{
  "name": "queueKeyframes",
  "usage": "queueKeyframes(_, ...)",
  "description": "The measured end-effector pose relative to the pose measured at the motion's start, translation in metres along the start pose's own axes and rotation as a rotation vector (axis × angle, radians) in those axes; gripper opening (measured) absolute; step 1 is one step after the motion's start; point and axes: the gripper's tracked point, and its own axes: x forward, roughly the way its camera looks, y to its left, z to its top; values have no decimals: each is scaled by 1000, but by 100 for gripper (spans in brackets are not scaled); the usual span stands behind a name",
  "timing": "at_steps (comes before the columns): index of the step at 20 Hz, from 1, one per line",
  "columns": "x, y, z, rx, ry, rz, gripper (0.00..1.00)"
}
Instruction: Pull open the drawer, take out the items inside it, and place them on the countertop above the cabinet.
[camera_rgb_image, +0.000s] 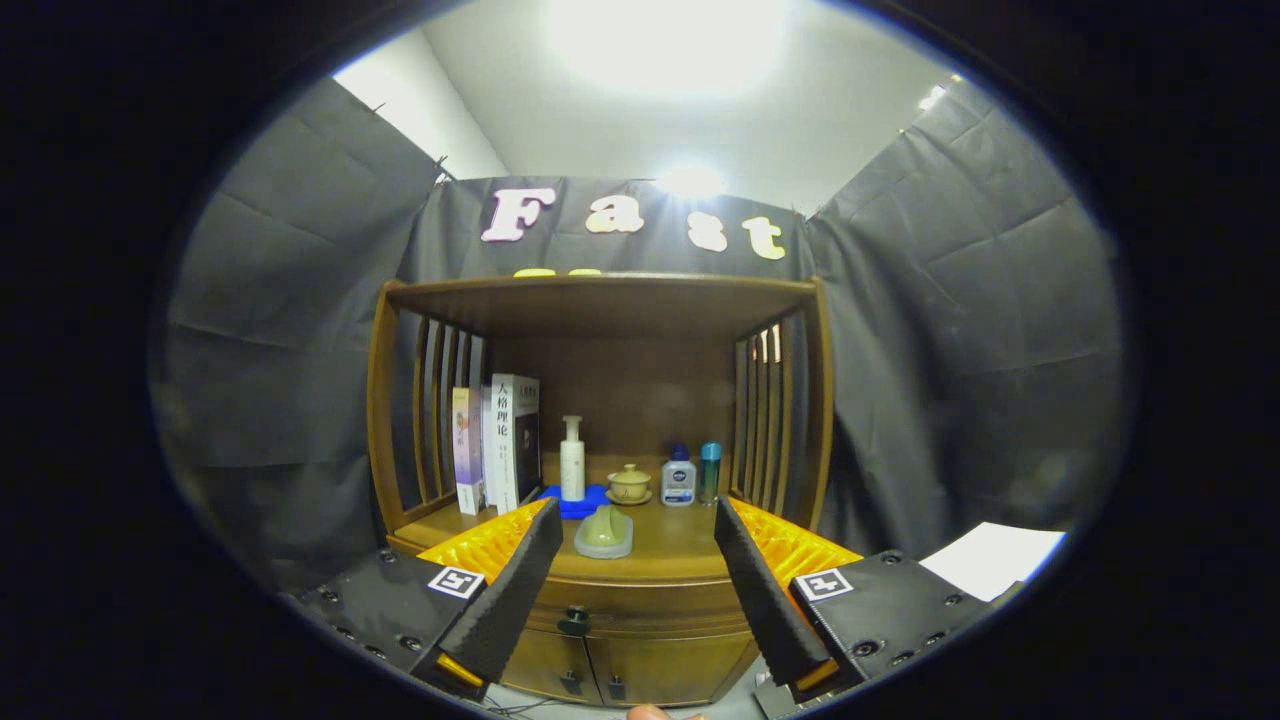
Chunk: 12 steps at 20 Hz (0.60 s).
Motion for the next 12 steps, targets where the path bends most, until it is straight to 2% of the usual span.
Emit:
queueKeyframes(3, -25, -5, 23, 48, -52, 10, 97)
queueKeyframes(6, -41, -13, 36, 37, -83, 5, 97)
queueKeyframes(12, -43, -19, 30, 72, -66, 16, 97)
